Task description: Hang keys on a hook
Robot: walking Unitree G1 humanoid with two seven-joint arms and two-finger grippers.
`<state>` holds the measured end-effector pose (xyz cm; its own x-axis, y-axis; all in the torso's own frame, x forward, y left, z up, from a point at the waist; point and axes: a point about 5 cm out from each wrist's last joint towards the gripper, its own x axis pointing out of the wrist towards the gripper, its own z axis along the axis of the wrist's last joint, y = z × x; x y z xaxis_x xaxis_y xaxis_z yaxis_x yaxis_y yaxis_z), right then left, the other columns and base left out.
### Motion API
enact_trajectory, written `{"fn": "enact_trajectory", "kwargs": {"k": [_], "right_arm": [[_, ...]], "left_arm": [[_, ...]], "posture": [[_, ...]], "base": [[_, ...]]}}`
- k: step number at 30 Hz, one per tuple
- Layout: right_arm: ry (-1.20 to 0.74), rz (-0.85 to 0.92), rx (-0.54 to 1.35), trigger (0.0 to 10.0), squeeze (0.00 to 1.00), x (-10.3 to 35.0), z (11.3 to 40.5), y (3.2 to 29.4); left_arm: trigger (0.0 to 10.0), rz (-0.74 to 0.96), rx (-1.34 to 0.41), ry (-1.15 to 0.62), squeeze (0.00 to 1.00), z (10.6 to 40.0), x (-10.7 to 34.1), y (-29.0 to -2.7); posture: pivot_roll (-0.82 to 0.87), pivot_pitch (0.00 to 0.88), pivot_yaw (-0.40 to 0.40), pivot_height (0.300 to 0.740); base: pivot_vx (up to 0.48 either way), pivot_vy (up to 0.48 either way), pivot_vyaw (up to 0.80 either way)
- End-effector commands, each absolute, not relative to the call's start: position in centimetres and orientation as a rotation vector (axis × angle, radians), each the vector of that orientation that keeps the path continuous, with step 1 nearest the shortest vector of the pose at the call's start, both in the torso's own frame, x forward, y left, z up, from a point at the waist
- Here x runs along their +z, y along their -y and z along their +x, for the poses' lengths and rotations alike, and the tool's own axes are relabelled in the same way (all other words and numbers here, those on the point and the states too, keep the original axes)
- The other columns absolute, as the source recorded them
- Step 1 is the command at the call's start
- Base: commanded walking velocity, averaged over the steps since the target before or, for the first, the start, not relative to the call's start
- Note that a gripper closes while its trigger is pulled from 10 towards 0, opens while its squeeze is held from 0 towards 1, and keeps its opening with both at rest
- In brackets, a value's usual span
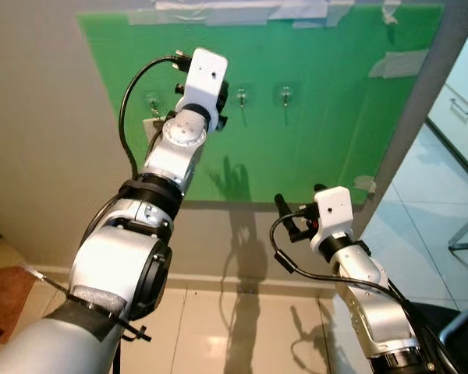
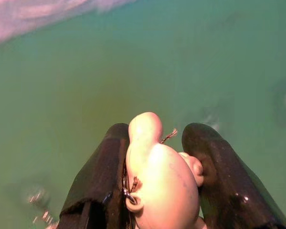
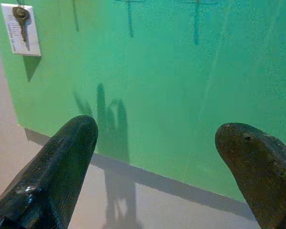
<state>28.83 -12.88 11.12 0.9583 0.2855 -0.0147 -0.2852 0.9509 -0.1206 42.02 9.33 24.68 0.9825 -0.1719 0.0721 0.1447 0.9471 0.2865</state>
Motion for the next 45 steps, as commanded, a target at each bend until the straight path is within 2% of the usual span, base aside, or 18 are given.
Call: {"fn": "enact_trajectory", "kwargs": {"k": [1,13,26,38,41,45], "right_arm": [[0.000,-0.125,0.279,10.0,0.00,11.3,28.6,13.2],[-0.017,-0.132,0.260,10.0,0.00,11.1,27.7,13.9],[-0.029,-0.130,0.250,10.0,0.00,11.0,27.5,13.9],[-0.041,-0.130,0.241,10.0,0.00,11.0,26.4,14.2],[-0.055,-0.133,0.231,10.0,0.00,10.7,25.8,14.6],[-0.065,-0.121,0.209,10.0,0.00,10.3,25.5,14.8]], "left_arm": [[0.0,0.294,-0.164,0.141,0.00,42.2,26.4,-9.3],[0.0,0.334,-0.124,0.108,0.00,42.6,25.9,-10.8],[0.0,0.317,-0.123,0.118,0.00,42.5,25.7,-10.5],[0.0,0.356,-0.113,0.102,0.00,42.7,26.0,-11.5],[0.0,0.329,-0.089,0.096,0.00,42.8,26.2,-12.2],[0.0,0.150,-0.059,0.089,0.00,42.6,25.1,-13.4]], "posture": [[-0.16,0.000,0.057,0.740],[-0.20,0.000,0.072,0.740],[-0.20,0.000,0.073,0.740],[-0.24,0.000,0.084,0.740],[-0.25,0.000,0.095,0.740],[-0.23,0.000,0.104,0.740]], "base": [[0.000,0.000,0.00],[0.000,0.000,0.00],[0.000,0.000,0.00],[0.000,0.000,0.00],[0.000,0.000,0.00],[0.000,0.000,0.00]]}}
